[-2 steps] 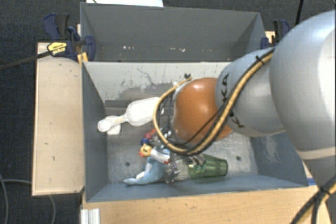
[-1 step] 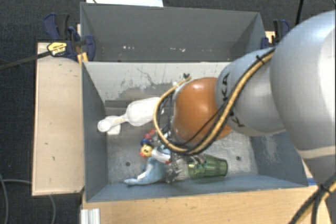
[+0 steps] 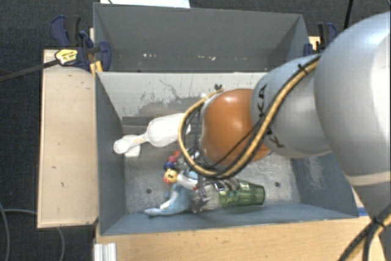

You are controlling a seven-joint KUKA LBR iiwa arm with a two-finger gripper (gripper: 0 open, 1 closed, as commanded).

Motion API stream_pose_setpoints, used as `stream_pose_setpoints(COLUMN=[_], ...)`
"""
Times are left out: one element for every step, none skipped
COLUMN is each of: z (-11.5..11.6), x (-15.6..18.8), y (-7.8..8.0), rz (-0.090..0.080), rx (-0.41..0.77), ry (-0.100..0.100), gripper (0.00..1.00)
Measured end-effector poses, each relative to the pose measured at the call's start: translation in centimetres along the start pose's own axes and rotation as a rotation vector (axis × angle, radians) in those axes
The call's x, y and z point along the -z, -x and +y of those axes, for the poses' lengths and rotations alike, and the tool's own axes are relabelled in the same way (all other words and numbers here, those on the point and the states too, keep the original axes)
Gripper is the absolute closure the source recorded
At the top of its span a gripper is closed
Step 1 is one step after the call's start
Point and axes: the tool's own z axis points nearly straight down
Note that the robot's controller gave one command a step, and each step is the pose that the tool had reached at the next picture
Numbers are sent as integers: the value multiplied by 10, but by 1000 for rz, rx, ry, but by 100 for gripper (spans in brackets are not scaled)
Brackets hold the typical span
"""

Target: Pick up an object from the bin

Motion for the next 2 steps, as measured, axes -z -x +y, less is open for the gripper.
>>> stream_pose_setpoints(z=[-1,-1], x=[-1,-1], y=[1,1], rz=[1,1], rx=[41,41], ry=[0,0], gripper=[100,100])
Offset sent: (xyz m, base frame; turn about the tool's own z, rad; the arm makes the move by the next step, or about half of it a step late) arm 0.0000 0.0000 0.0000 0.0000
